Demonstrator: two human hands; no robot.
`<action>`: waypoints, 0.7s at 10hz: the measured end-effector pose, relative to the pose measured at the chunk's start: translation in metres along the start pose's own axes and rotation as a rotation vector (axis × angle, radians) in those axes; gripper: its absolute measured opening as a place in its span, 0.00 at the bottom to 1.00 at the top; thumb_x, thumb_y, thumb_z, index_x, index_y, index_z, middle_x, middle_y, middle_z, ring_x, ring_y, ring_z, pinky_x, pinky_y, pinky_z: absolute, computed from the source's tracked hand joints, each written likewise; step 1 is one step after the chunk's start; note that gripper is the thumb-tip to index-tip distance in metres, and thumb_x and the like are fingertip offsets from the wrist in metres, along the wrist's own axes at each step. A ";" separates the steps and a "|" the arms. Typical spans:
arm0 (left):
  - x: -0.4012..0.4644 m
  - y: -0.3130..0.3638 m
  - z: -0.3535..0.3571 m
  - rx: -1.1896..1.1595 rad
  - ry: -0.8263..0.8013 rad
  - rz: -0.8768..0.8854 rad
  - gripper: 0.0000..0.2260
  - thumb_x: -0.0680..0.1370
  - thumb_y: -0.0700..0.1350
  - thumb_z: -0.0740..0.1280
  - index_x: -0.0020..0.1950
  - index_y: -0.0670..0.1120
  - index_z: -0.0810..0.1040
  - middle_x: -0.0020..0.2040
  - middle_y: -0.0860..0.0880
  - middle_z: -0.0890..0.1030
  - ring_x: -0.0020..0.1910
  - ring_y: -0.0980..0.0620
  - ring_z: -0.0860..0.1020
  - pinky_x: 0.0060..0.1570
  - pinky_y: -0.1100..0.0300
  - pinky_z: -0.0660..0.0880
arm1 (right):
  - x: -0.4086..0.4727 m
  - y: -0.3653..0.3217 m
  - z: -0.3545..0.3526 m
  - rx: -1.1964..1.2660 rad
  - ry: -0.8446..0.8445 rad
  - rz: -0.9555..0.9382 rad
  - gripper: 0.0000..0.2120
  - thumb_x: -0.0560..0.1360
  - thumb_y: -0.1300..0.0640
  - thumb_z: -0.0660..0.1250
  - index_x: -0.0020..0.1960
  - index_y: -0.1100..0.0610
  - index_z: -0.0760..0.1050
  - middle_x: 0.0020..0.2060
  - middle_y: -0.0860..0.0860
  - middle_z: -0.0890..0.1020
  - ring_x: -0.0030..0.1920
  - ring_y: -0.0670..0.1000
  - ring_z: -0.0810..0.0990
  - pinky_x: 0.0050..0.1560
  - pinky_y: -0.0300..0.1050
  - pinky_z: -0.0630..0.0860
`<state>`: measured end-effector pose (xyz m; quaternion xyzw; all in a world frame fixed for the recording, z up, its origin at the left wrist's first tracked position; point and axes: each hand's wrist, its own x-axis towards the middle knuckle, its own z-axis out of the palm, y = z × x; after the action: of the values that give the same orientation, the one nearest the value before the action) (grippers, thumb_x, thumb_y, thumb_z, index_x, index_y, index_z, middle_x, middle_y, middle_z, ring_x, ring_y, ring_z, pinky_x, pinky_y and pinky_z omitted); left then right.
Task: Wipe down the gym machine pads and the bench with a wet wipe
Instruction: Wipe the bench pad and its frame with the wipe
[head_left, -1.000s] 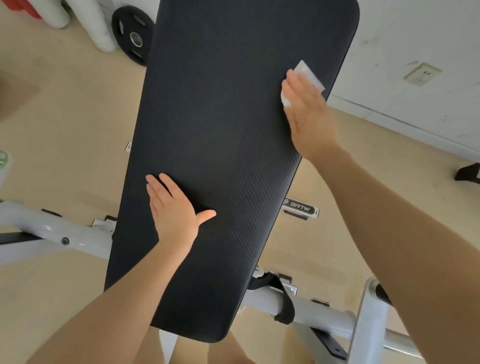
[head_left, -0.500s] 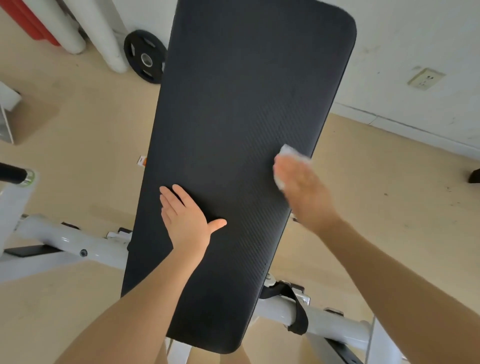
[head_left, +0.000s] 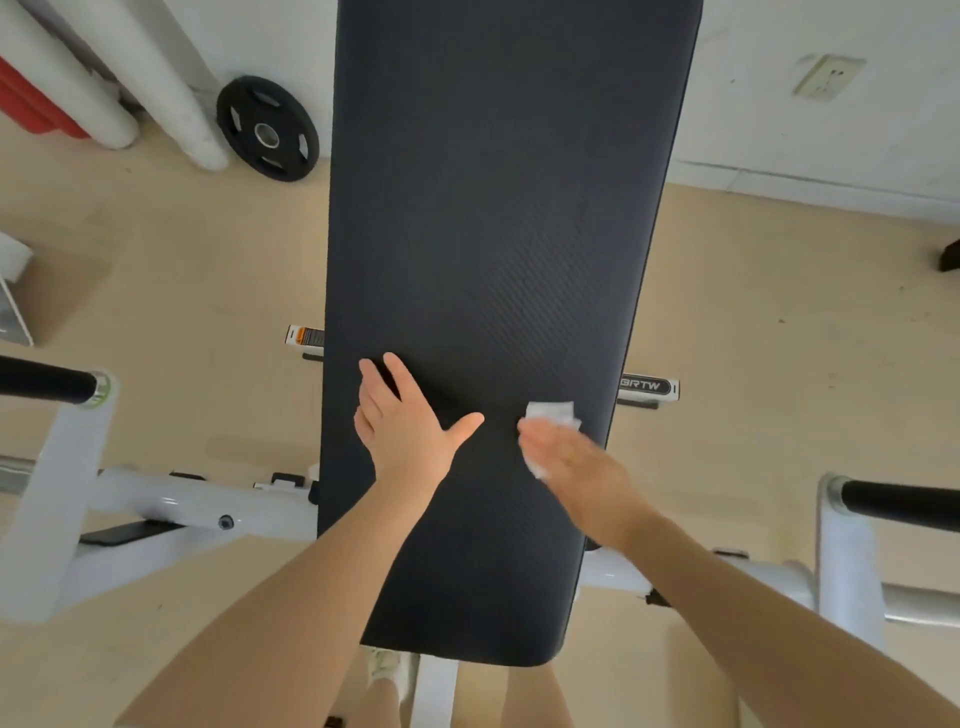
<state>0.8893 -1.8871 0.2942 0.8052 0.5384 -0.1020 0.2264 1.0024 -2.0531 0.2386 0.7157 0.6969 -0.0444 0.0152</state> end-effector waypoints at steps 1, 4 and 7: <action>0.001 -0.022 -0.009 0.051 -0.028 0.116 0.49 0.70 0.62 0.68 0.76 0.43 0.41 0.77 0.41 0.44 0.75 0.41 0.48 0.72 0.49 0.51 | 0.039 0.023 -0.026 -0.010 0.294 0.212 0.21 0.76 0.68 0.46 0.68 0.68 0.61 0.65 0.63 0.72 0.69 0.61 0.63 0.72 0.50 0.54; 0.004 -0.089 -0.009 0.151 0.034 0.274 0.49 0.70 0.55 0.72 0.76 0.41 0.42 0.76 0.40 0.42 0.76 0.42 0.44 0.72 0.48 0.42 | 0.059 -0.058 0.005 -0.429 -0.098 0.212 0.32 0.75 0.55 0.54 0.72 0.67 0.44 0.74 0.59 0.56 0.74 0.62 0.49 0.72 0.59 0.40; 0.016 -0.138 -0.008 0.201 -0.168 0.290 0.46 0.74 0.55 0.67 0.75 0.40 0.36 0.77 0.46 0.47 0.76 0.48 0.48 0.73 0.52 0.45 | 0.086 -0.064 -0.023 -0.762 0.068 0.196 0.25 0.76 0.59 0.43 0.68 0.74 0.49 0.64 0.67 0.57 0.69 0.61 0.59 0.74 0.48 0.54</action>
<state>0.7684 -1.8264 0.2597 0.8815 0.3831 -0.1885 0.2016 0.9415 -1.9637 0.2569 0.7231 0.5918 0.2429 0.2606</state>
